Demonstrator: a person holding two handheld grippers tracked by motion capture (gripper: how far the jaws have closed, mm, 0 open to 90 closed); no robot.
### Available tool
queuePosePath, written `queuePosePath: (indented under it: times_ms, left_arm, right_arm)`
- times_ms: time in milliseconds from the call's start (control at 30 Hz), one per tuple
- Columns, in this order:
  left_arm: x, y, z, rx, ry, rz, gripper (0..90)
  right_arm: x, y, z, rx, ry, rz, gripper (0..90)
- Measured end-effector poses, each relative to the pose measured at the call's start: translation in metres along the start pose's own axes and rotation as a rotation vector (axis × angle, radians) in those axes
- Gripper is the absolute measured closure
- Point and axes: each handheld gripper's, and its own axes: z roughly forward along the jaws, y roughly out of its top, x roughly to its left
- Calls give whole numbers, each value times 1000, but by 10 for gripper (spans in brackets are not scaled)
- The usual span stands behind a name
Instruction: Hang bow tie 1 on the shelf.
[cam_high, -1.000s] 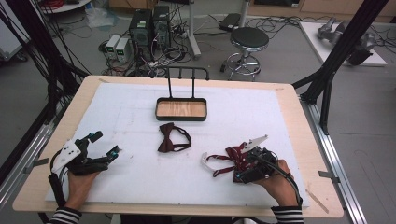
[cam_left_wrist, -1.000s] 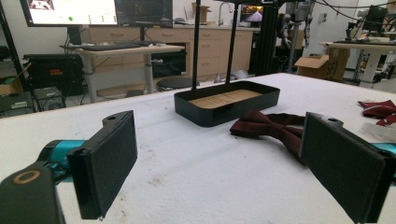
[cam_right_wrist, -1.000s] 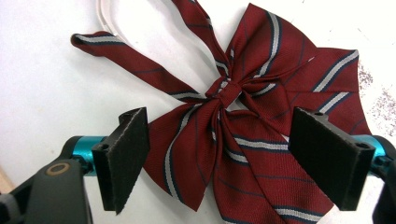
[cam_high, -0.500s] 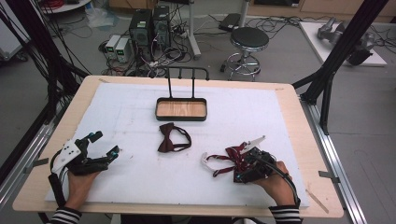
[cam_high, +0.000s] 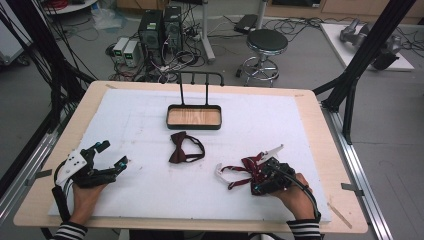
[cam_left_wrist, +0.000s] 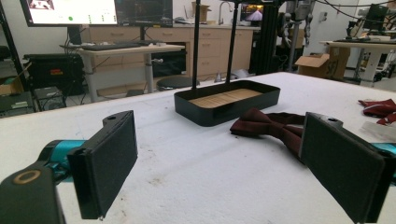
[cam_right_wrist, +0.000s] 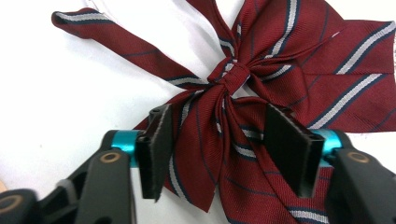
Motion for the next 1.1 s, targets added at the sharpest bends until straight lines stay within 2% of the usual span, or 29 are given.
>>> queuePosePath:
  times_ms: [200, 400, 600, 800, 1100]
  left_arm:
    - [0, 0, 0, -1, 1, 2, 119]
    - [0, 0, 0, 0, 1, 2, 119]
    - [0, 0, 0, 0, 0, 1, 119]
    - [0, 0, 0, 0, 0, 1, 119]
    - [0, 0, 0, 0, 0, 1, 119]
  right_arm:
    - [0, 0, -1, 6, 8, -1, 571]
    - [-3, 2, 0, 21, 24, 18, 665]
    - [-2, 4, -1, 27, 31, 20, 814]
    - [-1, 3, -2, 21, 27, 21, 830]
    - [-1, 2, -5, -19, 26, 17, 831]
